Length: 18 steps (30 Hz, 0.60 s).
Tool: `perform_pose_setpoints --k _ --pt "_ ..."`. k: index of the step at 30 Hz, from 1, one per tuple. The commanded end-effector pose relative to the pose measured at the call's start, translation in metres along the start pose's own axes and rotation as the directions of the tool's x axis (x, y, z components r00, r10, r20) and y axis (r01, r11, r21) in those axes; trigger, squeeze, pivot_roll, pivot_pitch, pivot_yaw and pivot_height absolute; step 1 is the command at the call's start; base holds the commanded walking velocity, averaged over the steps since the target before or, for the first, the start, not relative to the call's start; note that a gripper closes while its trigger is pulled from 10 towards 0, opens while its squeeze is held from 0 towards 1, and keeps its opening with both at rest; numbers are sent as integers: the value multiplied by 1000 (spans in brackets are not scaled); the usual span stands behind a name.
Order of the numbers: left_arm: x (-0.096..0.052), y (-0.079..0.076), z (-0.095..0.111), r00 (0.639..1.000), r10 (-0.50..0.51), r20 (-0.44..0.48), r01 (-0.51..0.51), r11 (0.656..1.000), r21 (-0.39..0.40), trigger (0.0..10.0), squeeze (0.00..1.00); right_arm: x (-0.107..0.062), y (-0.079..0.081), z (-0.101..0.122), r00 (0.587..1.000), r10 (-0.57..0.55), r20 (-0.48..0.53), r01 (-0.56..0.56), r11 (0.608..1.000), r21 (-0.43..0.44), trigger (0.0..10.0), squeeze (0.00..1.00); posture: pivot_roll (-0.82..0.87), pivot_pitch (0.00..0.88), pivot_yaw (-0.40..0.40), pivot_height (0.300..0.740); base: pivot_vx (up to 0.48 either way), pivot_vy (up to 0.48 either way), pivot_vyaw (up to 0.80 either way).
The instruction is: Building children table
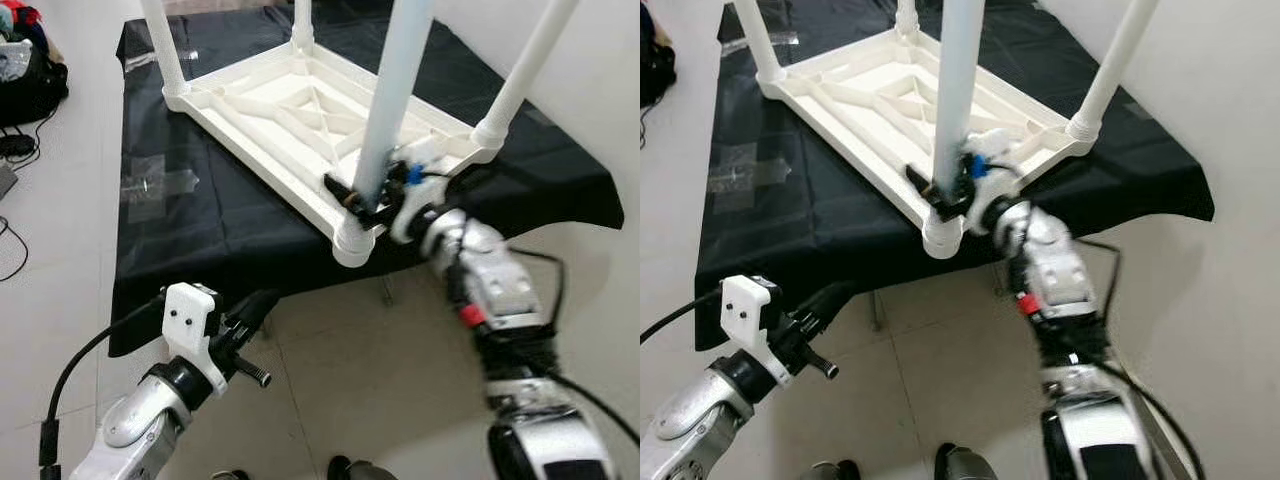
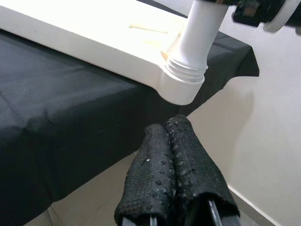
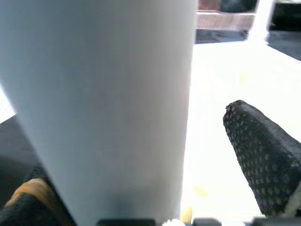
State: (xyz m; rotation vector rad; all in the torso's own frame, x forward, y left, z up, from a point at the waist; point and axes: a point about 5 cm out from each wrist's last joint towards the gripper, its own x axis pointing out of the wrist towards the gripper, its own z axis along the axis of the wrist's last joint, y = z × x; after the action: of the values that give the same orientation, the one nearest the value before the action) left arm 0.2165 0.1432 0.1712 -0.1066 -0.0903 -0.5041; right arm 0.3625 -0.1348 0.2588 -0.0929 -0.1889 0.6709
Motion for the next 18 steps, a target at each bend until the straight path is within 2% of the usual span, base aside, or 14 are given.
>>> perform_pose_setpoints --k 1,3,5,6,11,12,13,14,18 --pt "-3 -3 -1 1000 -7 -14 7 1000 -13 10000 0 -3 -2 -1 999 52 8 -52 999 6 10000 1000 -1 274 -65 740 0 0 0" --pt "-4 -4 0 1000 -9 -16 8 1000 -14 10000 0 -5 -13 4 996 84 4 -84 996 -10 10000 1000 5 279 -65 740 0 0 0" --pt "-4 -4 0 1000 -9 -16 8 1000 -14 10000 0 -5 -13 4 996 84 4 -84 996 -10 10000 1000 5 279 -65 740 0 0 0" --pt "-5 -4 0 1000 -9 -18 8 1000 -14 10000 0 -7 -19 7 995 99 2 -99 995 -17 10000 0 13 283 -65 740 0 0 0" --pt "-7 -5 0 1000 -6 -24 6 1000 -14 10000 0 -20 -33 16 974 224 12 -225 974 0 10000 0 20 289 -68 740 0 0 0" --pt "-7 -5 0 1000 -6 -25 5 1000 -14 10000 0 -22 -35 17 972 233 17 -233 972 1 1843 0 19 289 -66 740 0 0 0" --pt "-7 -5 0 1000 -6 -25 5 1000 -14 10000 0 -22 -35 17 972 233 17 -233 972 1 1843 0 19 289 -66 740 0 0 0" --pt "-7 -5 1 1000 -5 -25 5 1000 -14 10000 0 -23 -36 17 971 237 19 -237 971 2 0 0 19 289 -66 740 0 0 0" --pt "-7 -5 1 1000 -5 -27 5 1000 -15 10000 0 -26 -39 16 969 245 18 -245 969 2 0 0 19 287 -64 740 0 0 0"
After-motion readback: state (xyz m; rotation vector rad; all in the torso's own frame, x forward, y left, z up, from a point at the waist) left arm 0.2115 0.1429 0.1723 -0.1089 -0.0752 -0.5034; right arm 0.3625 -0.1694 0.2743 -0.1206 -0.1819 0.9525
